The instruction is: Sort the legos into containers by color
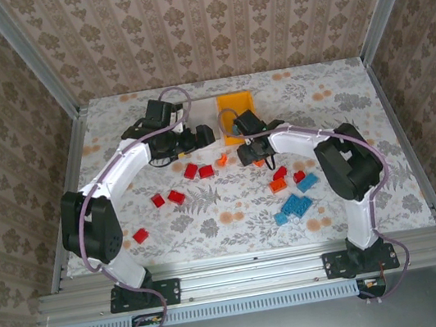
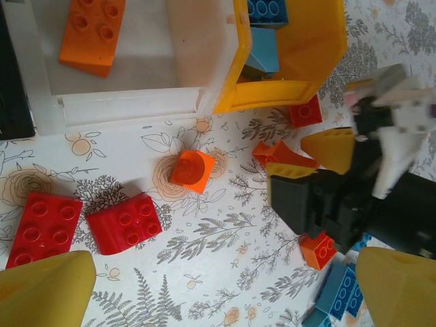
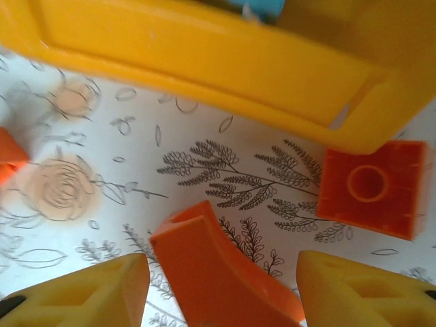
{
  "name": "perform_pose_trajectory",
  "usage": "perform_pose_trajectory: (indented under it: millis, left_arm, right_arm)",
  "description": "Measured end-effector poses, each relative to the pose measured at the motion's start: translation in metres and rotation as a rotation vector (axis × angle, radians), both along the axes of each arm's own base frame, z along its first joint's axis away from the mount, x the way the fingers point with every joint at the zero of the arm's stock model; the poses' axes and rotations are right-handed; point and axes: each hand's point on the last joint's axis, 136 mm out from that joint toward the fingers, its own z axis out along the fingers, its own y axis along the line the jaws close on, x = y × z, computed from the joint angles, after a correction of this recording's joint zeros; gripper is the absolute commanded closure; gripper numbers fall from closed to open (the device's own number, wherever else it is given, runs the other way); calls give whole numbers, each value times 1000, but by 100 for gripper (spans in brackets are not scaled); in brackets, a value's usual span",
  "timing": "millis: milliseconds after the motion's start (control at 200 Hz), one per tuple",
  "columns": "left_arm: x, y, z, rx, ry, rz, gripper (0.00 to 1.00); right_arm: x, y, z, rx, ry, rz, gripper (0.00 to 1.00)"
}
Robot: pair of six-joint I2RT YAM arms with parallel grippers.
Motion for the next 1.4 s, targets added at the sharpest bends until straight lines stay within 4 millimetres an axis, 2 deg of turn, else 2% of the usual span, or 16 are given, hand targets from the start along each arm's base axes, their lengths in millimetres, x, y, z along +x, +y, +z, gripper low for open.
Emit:
perform_pose_trajectory:
  millis: [70, 295, 590, 695, 835, 930, 1020, 1090, 1215, 1300, 1400]
  left_arm:
    - [0, 0, 0, 0, 0, 0, 0]
    - [0, 0, 0, 0, 0, 0, 0]
    - [1, 1, 0, 0, 0, 3, 0]
    - [4, 6, 0, -1, 0, 17, 0]
    - [23, 33, 6, -24, -9, 97, 0]
    - [39, 68, 19, -47, -41, 199, 0]
    - [52, 103, 33, -67, -76, 297, 0]
    - [60, 123, 40, -76, -97, 351, 0]
    - [64, 135, 41, -81, -101, 386, 0]
    - [64, 135, 40, -88, -94, 388, 0]
    - [62, 133, 39, -101, -83, 388, 0]
  right_arm:
    - [1, 1, -1, -3, -2, 9, 44]
    - [-7, 4, -7, -6, 15, 26, 66]
    - [-14, 18, -4, 0, 6, 59, 73]
    - [-25, 36, 7, 12, -10, 101, 73]
    - [-31, 61, 45, 83, -77, 136, 73]
    - [-13, 76, 76, 141, -140, 132, 73]
    - [19, 96, 102, 185, -211, 124, 73]
    - [46, 114, 112, 203, -255, 120, 73]
    - [81, 135, 105, 190, -289, 116, 72]
    - [94, 139, 92, 164, -277, 111, 70]
    - [103, 144, 80, 136, -263, 115, 60]
